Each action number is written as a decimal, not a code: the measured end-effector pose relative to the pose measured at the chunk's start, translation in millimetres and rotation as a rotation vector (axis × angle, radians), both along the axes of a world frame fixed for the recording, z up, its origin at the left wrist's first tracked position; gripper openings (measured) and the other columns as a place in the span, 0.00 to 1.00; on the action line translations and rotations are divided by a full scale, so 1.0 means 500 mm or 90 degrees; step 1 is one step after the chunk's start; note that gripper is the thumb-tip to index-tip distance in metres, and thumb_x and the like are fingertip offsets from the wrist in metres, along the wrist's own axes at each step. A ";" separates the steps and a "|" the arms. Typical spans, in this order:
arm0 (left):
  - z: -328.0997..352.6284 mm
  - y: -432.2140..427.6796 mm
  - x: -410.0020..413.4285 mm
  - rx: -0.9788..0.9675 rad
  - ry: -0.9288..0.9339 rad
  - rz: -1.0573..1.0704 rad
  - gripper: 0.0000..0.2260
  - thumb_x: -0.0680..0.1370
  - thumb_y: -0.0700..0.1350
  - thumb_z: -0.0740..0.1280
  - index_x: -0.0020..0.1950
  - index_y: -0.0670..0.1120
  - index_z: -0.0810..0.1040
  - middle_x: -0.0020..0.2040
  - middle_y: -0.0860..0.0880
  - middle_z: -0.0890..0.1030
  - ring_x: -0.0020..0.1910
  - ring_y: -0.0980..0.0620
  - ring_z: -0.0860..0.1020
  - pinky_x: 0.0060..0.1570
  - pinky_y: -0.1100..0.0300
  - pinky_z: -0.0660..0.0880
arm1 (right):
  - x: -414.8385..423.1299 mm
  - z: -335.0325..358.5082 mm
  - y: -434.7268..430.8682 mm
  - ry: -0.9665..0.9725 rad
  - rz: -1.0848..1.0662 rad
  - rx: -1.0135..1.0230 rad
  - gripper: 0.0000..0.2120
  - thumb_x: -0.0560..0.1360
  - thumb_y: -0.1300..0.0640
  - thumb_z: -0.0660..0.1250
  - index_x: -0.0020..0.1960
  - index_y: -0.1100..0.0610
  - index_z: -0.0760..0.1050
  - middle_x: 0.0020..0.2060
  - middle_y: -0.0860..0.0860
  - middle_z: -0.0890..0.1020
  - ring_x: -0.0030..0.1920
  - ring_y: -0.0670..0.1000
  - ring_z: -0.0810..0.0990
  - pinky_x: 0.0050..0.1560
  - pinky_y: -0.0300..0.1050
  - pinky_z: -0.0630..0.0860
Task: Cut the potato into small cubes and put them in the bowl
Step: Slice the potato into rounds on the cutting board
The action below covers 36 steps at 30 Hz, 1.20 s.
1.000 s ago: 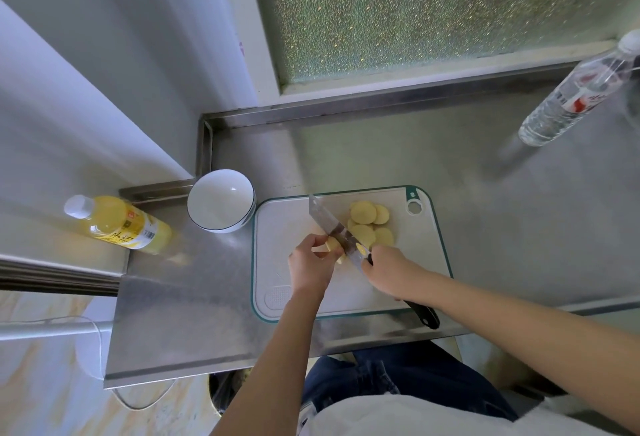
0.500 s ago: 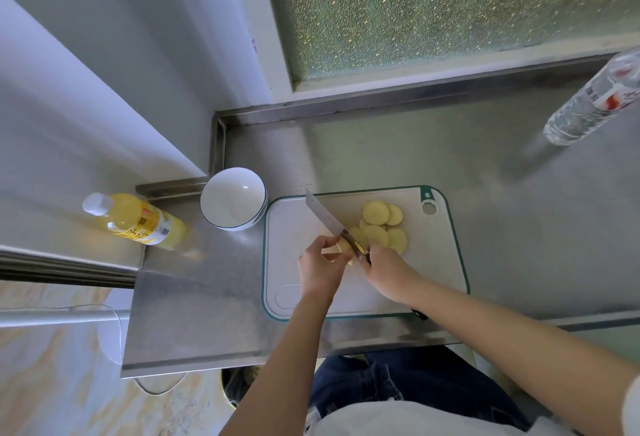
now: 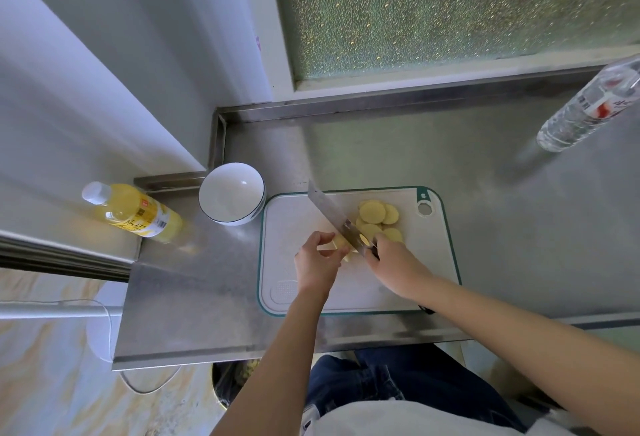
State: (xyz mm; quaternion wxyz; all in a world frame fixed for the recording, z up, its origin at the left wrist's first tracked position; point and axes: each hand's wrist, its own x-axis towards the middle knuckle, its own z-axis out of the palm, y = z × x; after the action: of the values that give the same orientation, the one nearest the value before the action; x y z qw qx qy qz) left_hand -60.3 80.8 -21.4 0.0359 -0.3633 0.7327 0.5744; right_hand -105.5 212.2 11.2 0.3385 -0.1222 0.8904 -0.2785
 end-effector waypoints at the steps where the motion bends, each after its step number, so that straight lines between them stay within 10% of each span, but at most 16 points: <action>1: -0.001 0.000 -0.001 -0.001 -0.002 0.000 0.09 0.71 0.41 0.73 0.48 0.46 0.76 0.47 0.54 0.78 0.38 0.57 0.80 0.42 0.56 0.81 | 0.000 0.008 0.004 0.001 -0.006 -0.006 0.07 0.80 0.54 0.55 0.44 0.54 0.65 0.31 0.48 0.71 0.31 0.46 0.70 0.30 0.39 0.64; 36: -0.011 0.006 -0.002 -0.003 -0.001 0.031 0.11 0.70 0.38 0.74 0.50 0.42 0.79 0.45 0.51 0.80 0.34 0.55 0.80 0.46 0.50 0.81 | 0.015 0.044 0.039 -0.047 -0.010 0.021 0.15 0.79 0.58 0.55 0.34 0.52 0.59 0.30 0.49 0.67 0.30 0.46 0.66 0.28 0.37 0.59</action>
State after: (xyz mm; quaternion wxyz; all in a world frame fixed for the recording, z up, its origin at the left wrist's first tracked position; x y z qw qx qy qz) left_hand -61.4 83.8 -26.8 0.0218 -0.3817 0.7247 0.5733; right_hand -98.2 231.5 33.3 0.3707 -0.0991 0.8827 -0.2712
